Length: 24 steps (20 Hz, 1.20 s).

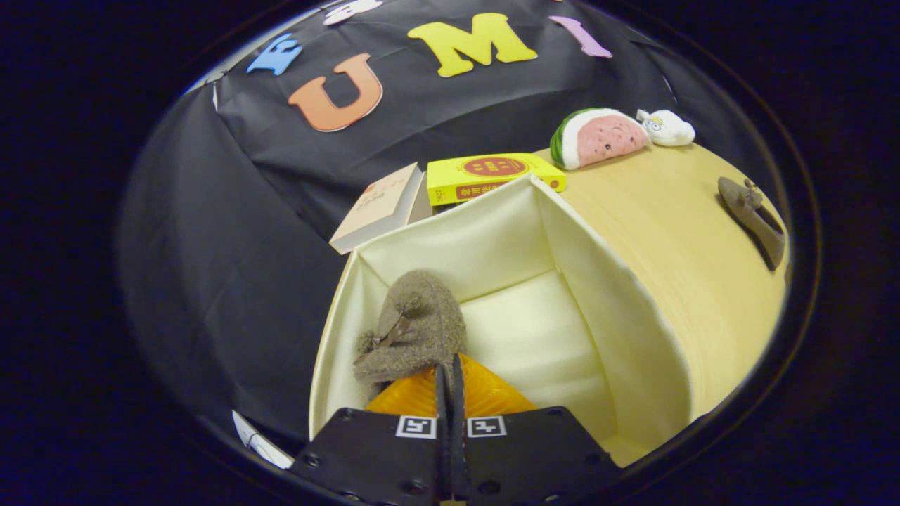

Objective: Open the storage box then place both shoes into the box .Put the left shoe in first, then the right shoe, with the right side of both shoes facing outward in a uniform manner.

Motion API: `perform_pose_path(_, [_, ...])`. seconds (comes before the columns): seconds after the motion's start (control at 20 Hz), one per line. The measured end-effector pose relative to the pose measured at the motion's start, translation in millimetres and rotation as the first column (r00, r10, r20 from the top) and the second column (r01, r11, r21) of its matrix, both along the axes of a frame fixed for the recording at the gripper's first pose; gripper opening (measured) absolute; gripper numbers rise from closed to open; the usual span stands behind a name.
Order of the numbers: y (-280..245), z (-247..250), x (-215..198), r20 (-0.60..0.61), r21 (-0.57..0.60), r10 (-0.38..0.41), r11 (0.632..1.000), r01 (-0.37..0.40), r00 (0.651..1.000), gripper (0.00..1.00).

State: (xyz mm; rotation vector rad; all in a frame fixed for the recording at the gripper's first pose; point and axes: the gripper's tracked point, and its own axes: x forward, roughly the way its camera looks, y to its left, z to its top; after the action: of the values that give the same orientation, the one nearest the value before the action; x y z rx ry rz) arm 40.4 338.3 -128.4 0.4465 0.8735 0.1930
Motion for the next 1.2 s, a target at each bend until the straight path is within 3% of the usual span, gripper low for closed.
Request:
perform_pose_path(0.2, [21.4, -5.3, -6.4, 0.032, -0.017, 0.073, 0.997, -0.073, 0.997, 0.37])
perform_pose_path(0.45, [19.4, 35.4, -10.0, 0.23, -0.111, 0.181, 0.981, -0.159, 0.956, 0.8])
perform_pose_path(0.65, [-5.5, 94.7, -9.5, 0.453, -0.173, 0.239, 0.969, -0.178, 0.859, 0.85])
perform_pose_path(0.75, [-32.9, 113.6, -9.9, 0.494, -0.214, 0.262, 0.961, -0.176, 0.829, 0.92])
perform_pose_path(0.95, [-108.8, 138.0, -3.0, 0.536, -0.228, 0.236, 0.965, -0.13, 0.81, 0.95])
perform_pose_path(1.2, [-231.9, 132.6, 5.6, 0.561, -0.309, 0.196, 0.951, -0.016, 0.804, 0.94])
